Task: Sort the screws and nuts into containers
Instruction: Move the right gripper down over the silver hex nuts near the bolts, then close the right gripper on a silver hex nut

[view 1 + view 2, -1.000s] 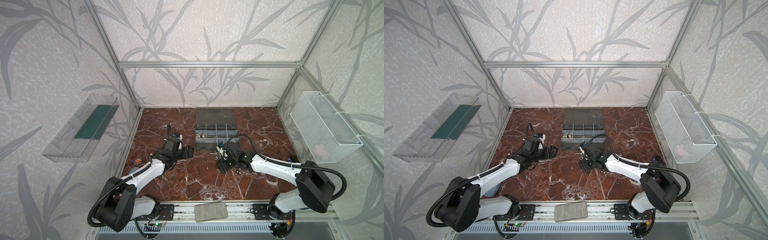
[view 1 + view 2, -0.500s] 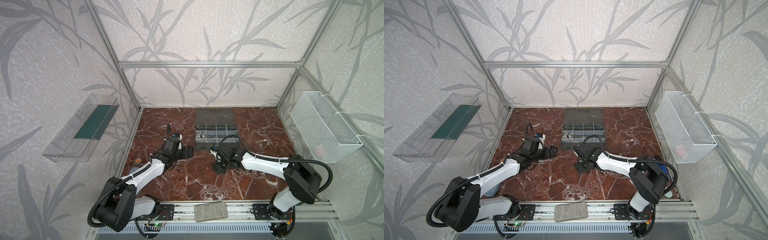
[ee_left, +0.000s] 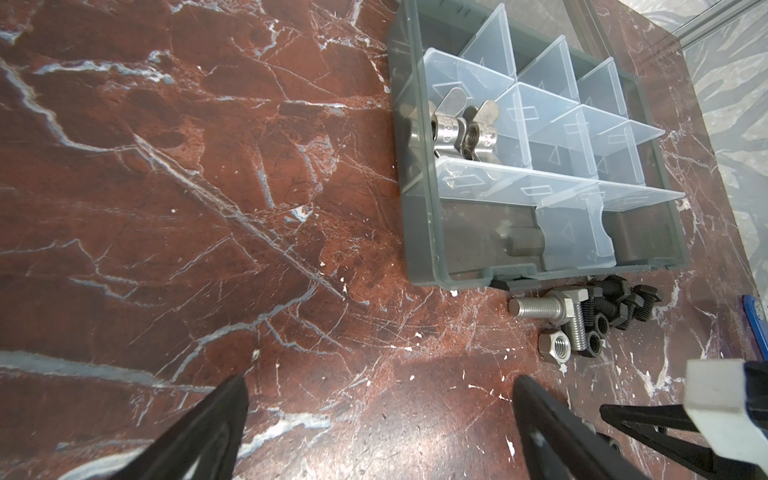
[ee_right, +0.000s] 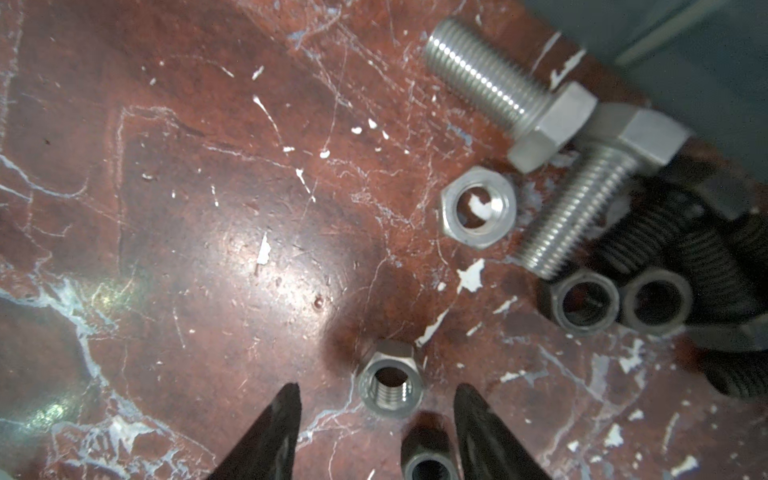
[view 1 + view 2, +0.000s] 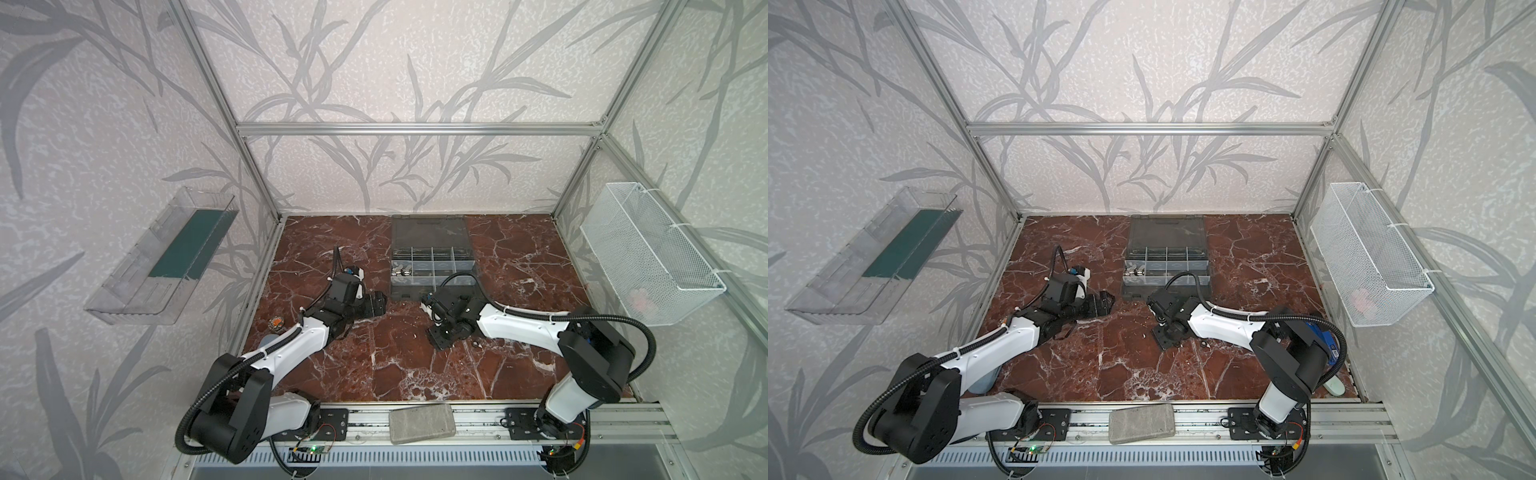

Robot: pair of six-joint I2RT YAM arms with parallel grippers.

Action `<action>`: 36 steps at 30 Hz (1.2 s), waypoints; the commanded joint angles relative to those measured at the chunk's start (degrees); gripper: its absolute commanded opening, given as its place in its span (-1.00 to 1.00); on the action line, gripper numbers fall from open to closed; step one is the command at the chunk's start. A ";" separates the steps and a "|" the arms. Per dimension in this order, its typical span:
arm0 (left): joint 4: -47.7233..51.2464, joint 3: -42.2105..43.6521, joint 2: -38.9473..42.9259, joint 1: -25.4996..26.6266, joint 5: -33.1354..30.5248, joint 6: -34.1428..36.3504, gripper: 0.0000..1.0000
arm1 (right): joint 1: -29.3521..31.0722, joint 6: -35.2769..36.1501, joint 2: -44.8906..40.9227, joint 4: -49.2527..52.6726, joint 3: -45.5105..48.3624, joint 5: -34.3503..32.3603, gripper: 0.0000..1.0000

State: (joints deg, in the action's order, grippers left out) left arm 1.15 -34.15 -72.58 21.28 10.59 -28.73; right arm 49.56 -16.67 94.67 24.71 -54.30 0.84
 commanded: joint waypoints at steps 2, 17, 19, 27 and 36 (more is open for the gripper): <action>0.83 -1.09 0.51 -0.35 -0.19 -0.62 0.94 | 0.45 0.23 1.22 1.74 -1.48 -0.84 0.13; 0.90 -0.65 0.97 -0.52 -0.56 -0.53 0.94 | 1.37 0.58 5.38 3.60 -3.90 -2.03 0.00; 0.92 -0.59 1.04 -0.47 -0.50 -0.49 0.94 | 1.46 0.53 5.86 3.93 -4.21 -2.12 -0.04; 0.87 -0.21 1.65 -0.68 -0.73 -0.50 0.94 | 1.58 0.58 6.60 4.81 -4.64 -2.38 -0.29; 1.38 0.05 2.51 -0.96 -0.68 -0.45 0.94 | 1.18 2.88 4.30 4.77 -6.58 -3.05 -0.99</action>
State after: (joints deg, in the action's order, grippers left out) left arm 1.78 -34.13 -71.53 20.82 10.50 -28.73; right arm 50.68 -15.49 100.14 27.90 -58.54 -1.30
